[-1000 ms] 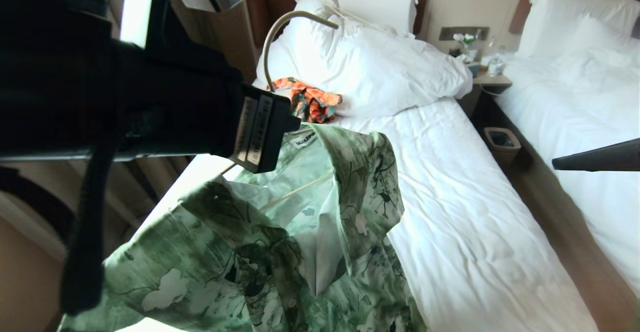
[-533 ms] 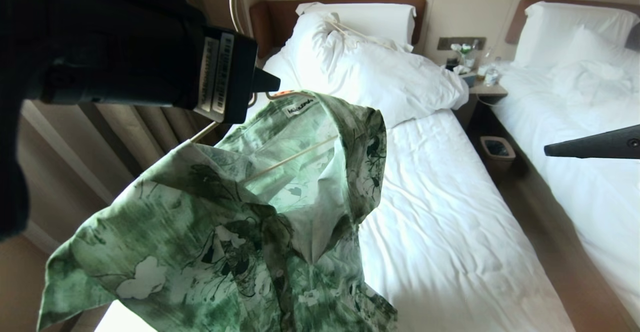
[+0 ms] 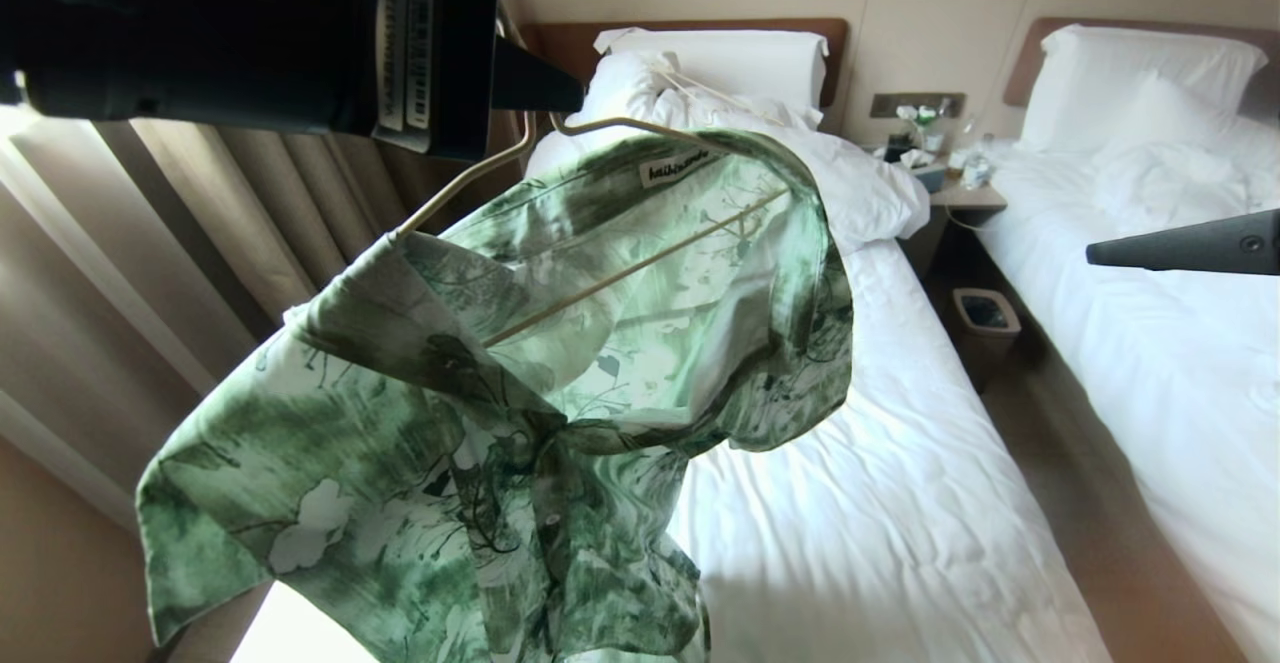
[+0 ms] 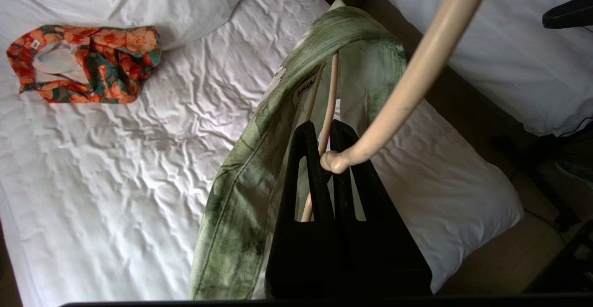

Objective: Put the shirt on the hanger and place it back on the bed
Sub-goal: Take the clothes hanger out of the clothes

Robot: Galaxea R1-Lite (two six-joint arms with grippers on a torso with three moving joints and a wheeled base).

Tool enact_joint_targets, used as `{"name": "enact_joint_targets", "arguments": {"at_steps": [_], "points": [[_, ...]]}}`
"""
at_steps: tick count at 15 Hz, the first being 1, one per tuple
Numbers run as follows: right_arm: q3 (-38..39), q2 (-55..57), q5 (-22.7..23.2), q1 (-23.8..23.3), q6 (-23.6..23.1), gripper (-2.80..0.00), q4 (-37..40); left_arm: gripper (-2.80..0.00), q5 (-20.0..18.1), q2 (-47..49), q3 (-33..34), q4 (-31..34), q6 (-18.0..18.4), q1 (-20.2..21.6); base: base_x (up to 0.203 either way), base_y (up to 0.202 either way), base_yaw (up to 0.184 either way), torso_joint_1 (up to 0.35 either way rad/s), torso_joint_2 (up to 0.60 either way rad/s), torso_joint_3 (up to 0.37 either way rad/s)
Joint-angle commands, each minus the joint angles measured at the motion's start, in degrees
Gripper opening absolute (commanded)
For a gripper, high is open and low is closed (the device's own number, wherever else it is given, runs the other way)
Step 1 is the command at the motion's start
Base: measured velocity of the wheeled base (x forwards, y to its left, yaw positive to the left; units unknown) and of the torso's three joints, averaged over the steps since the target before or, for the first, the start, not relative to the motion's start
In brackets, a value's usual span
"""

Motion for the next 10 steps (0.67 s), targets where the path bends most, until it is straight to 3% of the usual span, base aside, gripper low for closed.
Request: {"name": "enact_joint_targets", "arguments": {"at_steps": [1, 10], "points": [[0.0, -0.2, 0.1, -1.0, 0.0, -2.8, 0.0, -2.8, 0.1, 0.5, -0.6, 0.2, 0.1, 0.0, 0.0, 0.0, 0.0, 0.139, -0.34, -0.217], [0.5, 0.3, 0.3, -2.4, -0.2, -2.8, -1.8, -2.8, 0.1, 2.6, -6.3, 0.3, 2.1, 1.4, 0.0, 0.0, 0.0, 0.147, -0.34, -0.196]]}}
